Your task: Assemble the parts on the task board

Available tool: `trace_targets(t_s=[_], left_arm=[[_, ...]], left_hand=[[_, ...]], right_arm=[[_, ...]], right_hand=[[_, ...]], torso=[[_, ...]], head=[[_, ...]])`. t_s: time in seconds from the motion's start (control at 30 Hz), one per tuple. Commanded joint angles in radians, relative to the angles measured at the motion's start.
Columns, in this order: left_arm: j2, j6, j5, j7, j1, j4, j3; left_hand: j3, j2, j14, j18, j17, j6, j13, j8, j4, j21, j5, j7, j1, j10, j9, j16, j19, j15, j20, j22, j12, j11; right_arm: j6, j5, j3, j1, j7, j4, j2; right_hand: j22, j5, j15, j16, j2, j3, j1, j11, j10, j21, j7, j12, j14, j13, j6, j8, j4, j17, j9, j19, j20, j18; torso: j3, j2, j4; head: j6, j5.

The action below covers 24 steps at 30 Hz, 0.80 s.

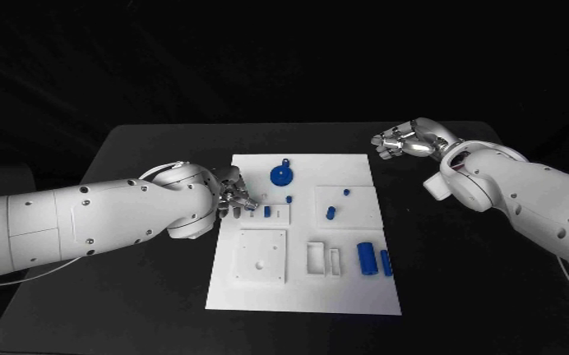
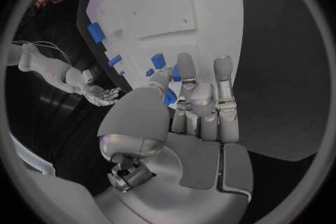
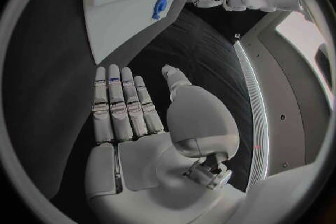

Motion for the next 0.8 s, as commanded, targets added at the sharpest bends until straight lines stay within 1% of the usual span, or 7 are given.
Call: trace_targets(t_s=[0.03, 0.23, 0.37, 0.47, 0.8], left_arm=[[0.003, 0.003, -0.010, 0.000, -0.003, 0.000, 0.000], [0.003, 0.025, -0.007, -0.002, -0.007, 0.001, 0.000], [0.001, 0.037, -0.005, -0.004, -0.009, 0.002, 0.000], [0.001, 0.041, -0.004, -0.005, -0.010, 0.002, 0.000], [0.000, 0.046, -0.004, -0.007, -0.013, 0.002, 0.000]], left_hand=[[0.056, 0.007, 0.009, -0.004, 0.001, 0.051, -0.001, 0.007, -0.047, 0.004, 0.005, -0.048, 0.002, 0.046, 0.151, -0.006, 0.007, -0.001, -0.003, 0.018, 0.003, -0.004], [0.058, 0.008, 0.009, -0.004, 0.003, 0.051, -0.004, 0.006, -0.050, 0.003, 0.006, -0.048, 0.000, 0.046, 0.152, -0.008, 0.007, -0.001, -0.002, 0.018, 0.005, -0.004], [0.058, 0.008, 0.009, -0.004, 0.002, 0.050, -0.004, 0.006, -0.051, 0.002, 0.009, -0.047, 0.000, 0.045, 0.152, -0.009, 0.007, -0.001, -0.002, 0.018, 0.004, -0.003], [0.058, 0.008, 0.009, -0.004, 0.002, 0.050, -0.004, 0.006, -0.051, 0.002, 0.009, -0.047, 0.000, 0.045, 0.152, -0.009, 0.007, -0.001, -0.002, 0.018, 0.004, -0.003], [0.058, 0.008, 0.009, -0.004, 0.002, 0.050, -0.004, 0.006, -0.051, 0.002, 0.009, -0.047, 0.000, 0.045, 0.152, -0.009, 0.007, -0.001, -0.002, 0.018, 0.004, -0.003]], right_arm=[[0.009, 0.005, 0.001, 0.000, 0.002, 0.002, 0.000], [0.013, 0.005, 0.001, -0.001, 0.002, 0.001, -0.001], [0.018, 0.006, 0.001, -0.001, 0.001, 0.001, 0.000], [0.019, 0.006, 0.001, -0.001, 0.001, 0.000, 0.000], [0.019, 0.006, 0.001, -0.002, 0.002, 0.000, -0.001]], right_hand=[[-0.001, 0.006, 0.000, -0.003, 0.008, -0.003, 0.002, -0.001, -0.007, 0.000, 0.001, -0.003, -0.005, -0.001, -0.009, -0.005, 0.001, -0.002, -0.002, -0.007, 0.002, 0.004], [-0.001, 0.007, 0.000, -0.003, 0.006, -0.005, 0.000, -0.001, -0.006, 0.000, 0.001, -0.003, -0.005, -0.001, -0.006, -0.005, 0.004, -0.002, -0.001, -0.007, 0.002, 0.004], [-0.001, 0.007, 0.000, -0.003, 0.007, -0.005, 0.000, -0.001, -0.007, 0.000, 0.001, -0.003, -0.006, -0.001, -0.007, -0.005, 0.005, -0.002, -0.002, -0.007, 0.002, 0.003], [-0.001, 0.007, 0.000, -0.003, 0.007, -0.005, 0.000, -0.001, -0.007, 0.000, 0.001, -0.003, -0.006, -0.001, -0.007, -0.005, 0.005, -0.002, -0.002, -0.007, 0.002, 0.003], [-0.001, 0.007, 0.000, -0.003, 0.007, -0.007, 0.000, -0.001, -0.008, 0.000, 0.001, -0.003, -0.006, -0.001, -0.006, -0.005, 0.007, -0.002, -0.001, -0.008, 0.003, 0.004]], torso=[[0.0003, 0.000, -0.0002], [0.0009, 0.000, -0.0006], [0.0007, 0.000, -0.0005], [0.0007, 0.000, 0.0003], [0.0002, 0.000, 0.0002]], head=[[-0.002, 0.001], [-0.003, 0.002], [-0.004, 0.000], [-0.005, -0.001], [-0.007, -0.001]])
